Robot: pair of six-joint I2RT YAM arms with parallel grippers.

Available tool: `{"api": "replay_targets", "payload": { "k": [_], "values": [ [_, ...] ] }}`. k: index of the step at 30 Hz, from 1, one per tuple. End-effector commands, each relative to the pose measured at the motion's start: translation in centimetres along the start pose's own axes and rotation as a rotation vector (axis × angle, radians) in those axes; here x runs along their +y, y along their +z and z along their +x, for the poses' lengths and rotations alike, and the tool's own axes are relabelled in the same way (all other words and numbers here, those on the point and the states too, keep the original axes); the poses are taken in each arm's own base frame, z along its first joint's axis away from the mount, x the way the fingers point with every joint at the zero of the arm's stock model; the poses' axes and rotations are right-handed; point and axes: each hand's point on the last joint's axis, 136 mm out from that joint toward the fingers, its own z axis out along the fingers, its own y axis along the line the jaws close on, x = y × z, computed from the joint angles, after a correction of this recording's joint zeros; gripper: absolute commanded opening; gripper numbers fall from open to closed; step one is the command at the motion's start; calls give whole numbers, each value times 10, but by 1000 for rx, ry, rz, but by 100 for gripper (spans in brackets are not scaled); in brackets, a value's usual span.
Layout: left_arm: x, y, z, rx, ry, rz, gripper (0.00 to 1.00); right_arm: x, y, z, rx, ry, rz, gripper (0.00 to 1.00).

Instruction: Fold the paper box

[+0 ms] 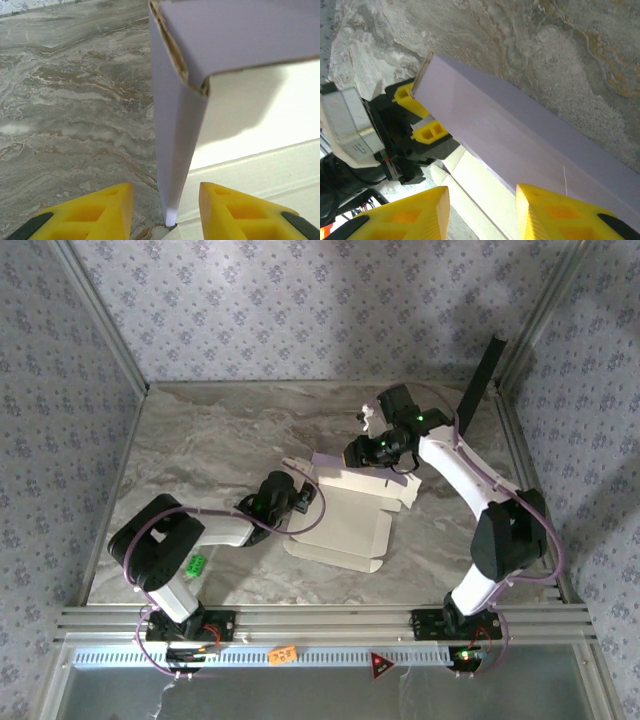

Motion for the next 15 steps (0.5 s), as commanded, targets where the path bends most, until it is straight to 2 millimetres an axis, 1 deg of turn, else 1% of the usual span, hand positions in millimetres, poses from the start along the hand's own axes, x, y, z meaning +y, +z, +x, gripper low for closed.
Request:
{"api": "replay_targets", "payload": {
  "k": [1, 6, 8, 10, 12, 15],
  "values": [
    [-4, -6, -20, -75, -21, 42, 41, 0, -2, -2, 33, -10, 0, 41],
    [-1, -6, -7, -52, -35, 32, 41, -3, -4, -11, 30, -17, 1, 41],
    [4, -9, -7, -75, -55, 16, 41, -4, -3, -15, 29, -24, 2, 41],
    [6, -14, -14, -113, -68, 16, 42, -4, 2, -18, 38, -30, -2, 41],
    [8, -17, -25, -147, -70, 19, 43, -5, 8, -18, 59, -29, -16, 41],
    [9, -19, -41, -193, -64, 25, 42, -9, 17, -19, 84, -27, -30, 41]
  ]
}}
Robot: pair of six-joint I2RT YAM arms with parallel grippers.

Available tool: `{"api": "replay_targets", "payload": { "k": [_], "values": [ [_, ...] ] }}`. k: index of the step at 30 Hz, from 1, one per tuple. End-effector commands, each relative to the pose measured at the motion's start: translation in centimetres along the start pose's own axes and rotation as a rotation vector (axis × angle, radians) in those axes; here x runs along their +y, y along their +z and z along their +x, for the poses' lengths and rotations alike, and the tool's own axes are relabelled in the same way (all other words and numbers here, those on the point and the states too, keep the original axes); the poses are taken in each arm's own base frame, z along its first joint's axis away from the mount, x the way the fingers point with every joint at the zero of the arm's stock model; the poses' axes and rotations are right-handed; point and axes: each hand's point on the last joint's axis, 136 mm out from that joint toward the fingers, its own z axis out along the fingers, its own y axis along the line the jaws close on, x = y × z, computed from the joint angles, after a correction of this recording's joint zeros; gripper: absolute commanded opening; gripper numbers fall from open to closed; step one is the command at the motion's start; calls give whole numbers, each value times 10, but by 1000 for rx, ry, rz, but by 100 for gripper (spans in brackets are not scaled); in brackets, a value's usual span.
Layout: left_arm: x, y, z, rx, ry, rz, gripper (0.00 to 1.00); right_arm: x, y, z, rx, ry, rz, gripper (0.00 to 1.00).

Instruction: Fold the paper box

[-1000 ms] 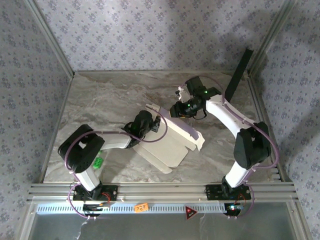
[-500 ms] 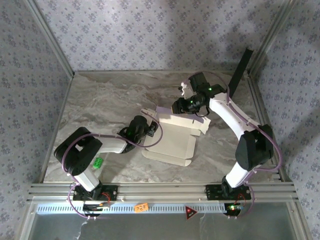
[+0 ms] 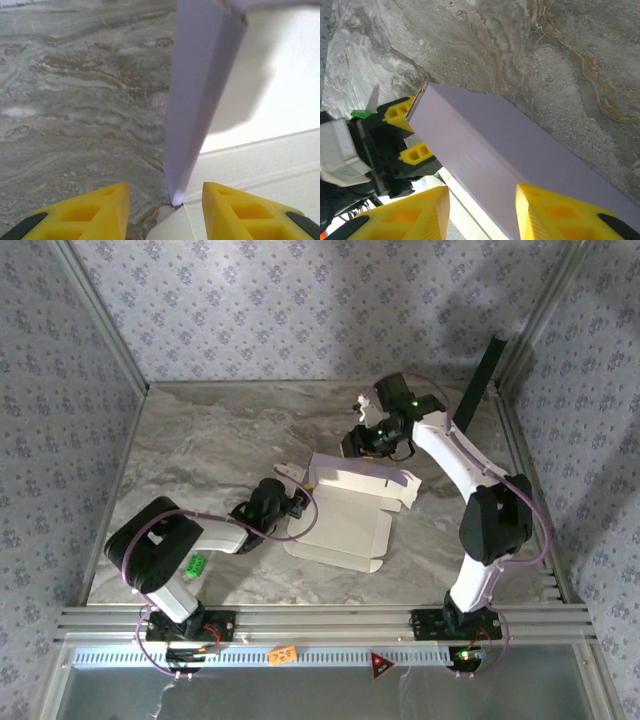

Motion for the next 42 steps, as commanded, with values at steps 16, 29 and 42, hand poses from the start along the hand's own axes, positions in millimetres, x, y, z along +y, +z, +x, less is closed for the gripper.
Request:
{"api": "replay_targets", "payload": {
  "k": [16, 29, 42],
  "values": [
    [4, 19, -74, -207, -85, 87, 29, -1, 11, 16, 111, 38, -74, 40],
    [10, 16, -55, -227, -118, 237, 40, -21, 1, 14, 104, 103, -15, 40],
    [-13, 31, -48, -215, -127, 352, 51, -24, 2, 26, 114, 151, 3, 42]
  ]
}}
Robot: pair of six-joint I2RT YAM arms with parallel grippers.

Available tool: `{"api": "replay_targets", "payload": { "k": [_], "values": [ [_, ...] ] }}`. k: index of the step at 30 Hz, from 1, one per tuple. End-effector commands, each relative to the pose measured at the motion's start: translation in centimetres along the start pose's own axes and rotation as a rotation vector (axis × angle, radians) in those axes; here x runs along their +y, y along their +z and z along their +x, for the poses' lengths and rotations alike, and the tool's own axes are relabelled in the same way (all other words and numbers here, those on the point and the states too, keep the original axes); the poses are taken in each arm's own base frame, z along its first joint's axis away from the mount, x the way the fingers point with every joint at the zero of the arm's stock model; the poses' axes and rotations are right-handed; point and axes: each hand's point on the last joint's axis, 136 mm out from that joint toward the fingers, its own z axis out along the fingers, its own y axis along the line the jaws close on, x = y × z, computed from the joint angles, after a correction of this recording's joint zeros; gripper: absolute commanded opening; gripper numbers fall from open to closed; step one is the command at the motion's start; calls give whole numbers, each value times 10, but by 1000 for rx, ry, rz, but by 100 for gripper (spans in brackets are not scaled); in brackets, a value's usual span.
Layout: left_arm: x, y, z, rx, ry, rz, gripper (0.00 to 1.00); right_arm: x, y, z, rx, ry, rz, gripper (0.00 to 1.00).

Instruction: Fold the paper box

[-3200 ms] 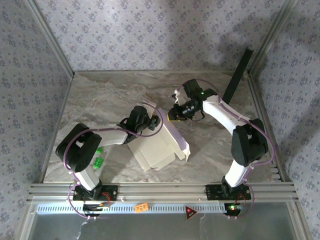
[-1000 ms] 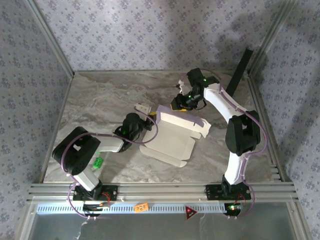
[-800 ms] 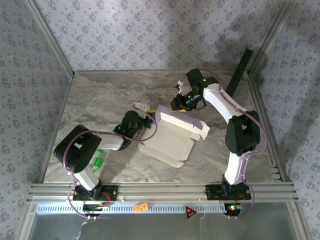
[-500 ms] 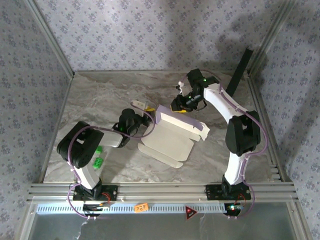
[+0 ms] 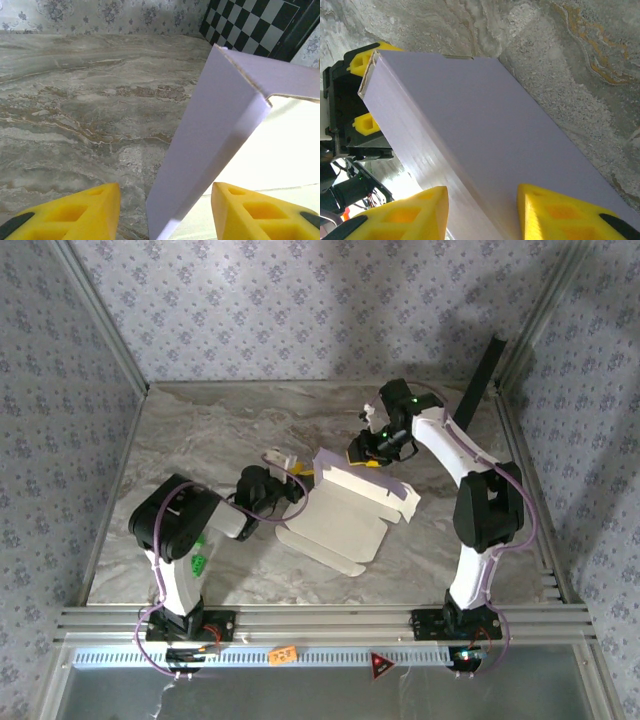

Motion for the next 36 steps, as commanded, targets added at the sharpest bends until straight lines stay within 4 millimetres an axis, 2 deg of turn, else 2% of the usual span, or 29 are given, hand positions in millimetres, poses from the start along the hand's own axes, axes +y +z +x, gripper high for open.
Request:
{"api": "replay_targets", "payload": {
  "k": [1, 6, 9, 11, 15, 26, 36],
  "values": [
    [-14, 11, -24, -71, 7, 65, 47, 6, -10, 9, -4, 21, 8, 42],
    [-11, 18, -31, -81, 6, 48, 31, 14, -12, 16, 3, 29, -22, 42],
    [-10, 19, -35, -92, 4, 44, 27, 19, -13, 21, 13, 19, -24, 41],
    [-12, 21, -35, -89, 6, 58, 28, 18, -14, 22, 14, 17, -16, 41],
    [-15, 25, -39, -108, 6, 84, 40, 15, -16, 15, -5, 20, -5, 41],
    [-21, 38, -54, -189, 11, 142, 40, 20, -13, -1, -15, 19, -34, 41],
    [-23, 47, -52, -214, 16, 166, 39, 18, -8, -4, 2, 31, -30, 40]
  ]
}}
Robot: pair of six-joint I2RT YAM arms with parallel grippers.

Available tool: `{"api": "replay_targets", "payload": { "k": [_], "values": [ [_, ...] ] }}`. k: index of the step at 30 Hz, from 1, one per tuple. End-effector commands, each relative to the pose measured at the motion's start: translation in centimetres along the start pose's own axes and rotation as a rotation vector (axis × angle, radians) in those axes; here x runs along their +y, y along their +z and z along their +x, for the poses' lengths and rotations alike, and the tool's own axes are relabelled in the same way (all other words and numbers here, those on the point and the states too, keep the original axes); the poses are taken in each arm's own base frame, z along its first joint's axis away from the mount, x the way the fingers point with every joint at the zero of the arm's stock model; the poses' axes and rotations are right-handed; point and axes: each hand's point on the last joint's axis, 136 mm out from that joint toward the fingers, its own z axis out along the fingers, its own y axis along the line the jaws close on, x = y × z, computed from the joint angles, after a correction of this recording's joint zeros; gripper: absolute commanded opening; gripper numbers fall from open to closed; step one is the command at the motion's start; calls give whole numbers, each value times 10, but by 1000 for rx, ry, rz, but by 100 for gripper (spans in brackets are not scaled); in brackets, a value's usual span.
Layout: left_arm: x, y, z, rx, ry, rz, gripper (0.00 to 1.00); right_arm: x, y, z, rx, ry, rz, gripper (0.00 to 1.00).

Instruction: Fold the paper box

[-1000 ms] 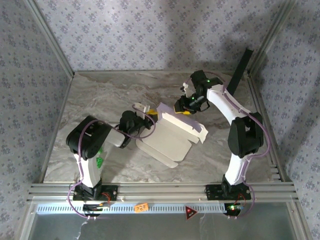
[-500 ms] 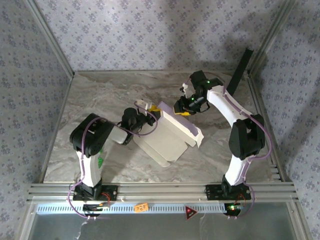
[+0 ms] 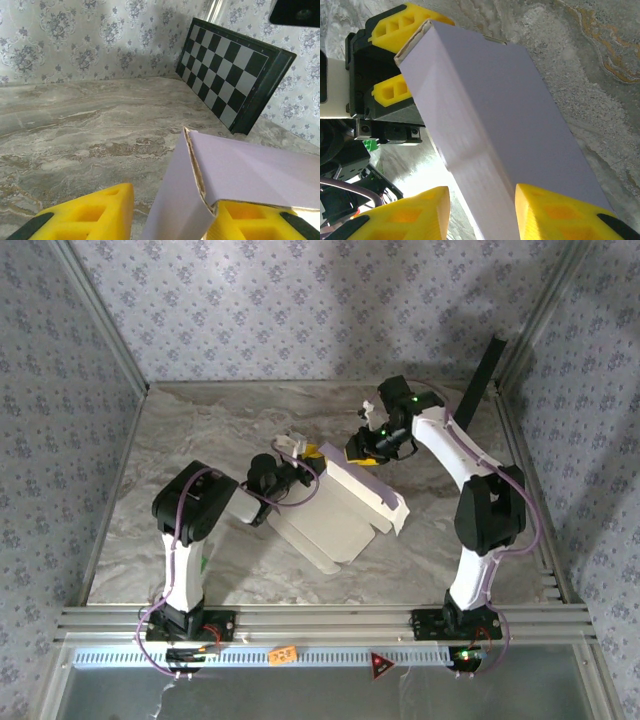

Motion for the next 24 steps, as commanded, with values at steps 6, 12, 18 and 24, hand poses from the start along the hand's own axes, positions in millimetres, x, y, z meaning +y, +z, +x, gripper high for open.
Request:
{"api": "replay_targets", "payload": {
  "k": [6, 12, 18, 24],
  "values": [
    [-9, 12, -12, -71, 11, 62, 40, 3, 3, 0, 32, 31, -10, 40],
    [-9, 9, -16, -84, 37, 33, 38, 4, 6, 3, 63, 23, 2, 40],
    [-8, 4, -21, -98, 49, -4, 38, 7, 8, 4, 65, 22, 6, 40],
    [-4, -5, -25, -109, 66, -50, 37, 9, 10, 4, 68, 17, 5, 39]
  ]
}}
